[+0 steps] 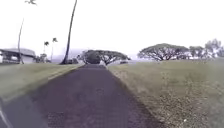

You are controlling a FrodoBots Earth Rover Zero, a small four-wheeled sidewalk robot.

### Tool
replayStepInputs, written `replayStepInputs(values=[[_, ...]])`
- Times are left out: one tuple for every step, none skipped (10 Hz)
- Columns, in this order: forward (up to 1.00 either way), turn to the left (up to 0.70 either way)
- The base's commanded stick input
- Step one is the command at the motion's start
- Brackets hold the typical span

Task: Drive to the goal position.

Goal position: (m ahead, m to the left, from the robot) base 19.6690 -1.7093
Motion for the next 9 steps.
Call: replayStepInputs(values=[[0.55, 0.1], [0.7, 0.35], [0.68, 0.34], [0.68, 0.34], [0.68, 0.32], [0.68, 0.09], [0.68, 0.0], [0.68, 0.0], [0.68, 0.0]])
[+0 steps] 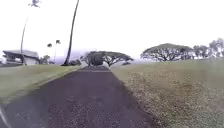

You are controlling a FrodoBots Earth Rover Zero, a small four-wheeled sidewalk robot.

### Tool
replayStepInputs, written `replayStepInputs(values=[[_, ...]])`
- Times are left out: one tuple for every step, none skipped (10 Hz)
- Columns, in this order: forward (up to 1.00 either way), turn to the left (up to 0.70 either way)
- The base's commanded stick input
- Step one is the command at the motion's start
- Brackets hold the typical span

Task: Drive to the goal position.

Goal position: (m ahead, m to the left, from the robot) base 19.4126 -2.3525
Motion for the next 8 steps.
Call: replayStepInputs(values=[[0.69, 0.0], [0.7, 0.0], [0.7, 0.08], [0.7, 0.26], [0.7, 0.35], [0.7, 0.29], [0.7, 0.15], [0.7, 0.0]])
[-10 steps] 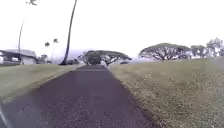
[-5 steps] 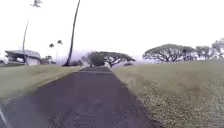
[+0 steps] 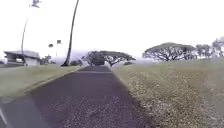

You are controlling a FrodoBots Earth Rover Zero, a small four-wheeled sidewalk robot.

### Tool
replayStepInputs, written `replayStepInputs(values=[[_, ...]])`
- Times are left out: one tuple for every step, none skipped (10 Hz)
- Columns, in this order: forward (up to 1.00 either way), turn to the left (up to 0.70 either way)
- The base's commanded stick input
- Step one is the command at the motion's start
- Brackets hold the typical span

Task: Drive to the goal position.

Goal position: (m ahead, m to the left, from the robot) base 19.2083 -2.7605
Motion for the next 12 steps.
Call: replayStepInputs(values=[[0.7, 0.0], [0.7, 0.0], [0.7, 0.0], [0.7, 0.0], [0.7, 0.0], [0.7, 0.0], [0.7, 0.0], [0.7, 0.0], [0.7, 0.0], [0.7, 0.0], [0.7, 0.04], [0.7, 0.33]])
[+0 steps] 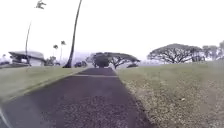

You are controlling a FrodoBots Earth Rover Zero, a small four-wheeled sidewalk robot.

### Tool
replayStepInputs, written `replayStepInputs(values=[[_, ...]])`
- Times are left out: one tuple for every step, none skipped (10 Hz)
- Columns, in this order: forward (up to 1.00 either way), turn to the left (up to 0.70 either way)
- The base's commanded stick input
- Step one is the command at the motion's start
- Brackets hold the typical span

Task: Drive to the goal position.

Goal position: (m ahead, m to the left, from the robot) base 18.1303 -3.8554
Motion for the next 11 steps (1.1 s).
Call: replayStepInputs(values=[[0.7, 0.35], [0.7, 0.35], [0.7, 0.05], [0.7, 0.0], [0.7, 0.0], [0.7, 0.0], [0.7, 0.0], [0.7, 0.0], [0.7, 0.0], [0.7, 0.06], [0.7, 0.35]])
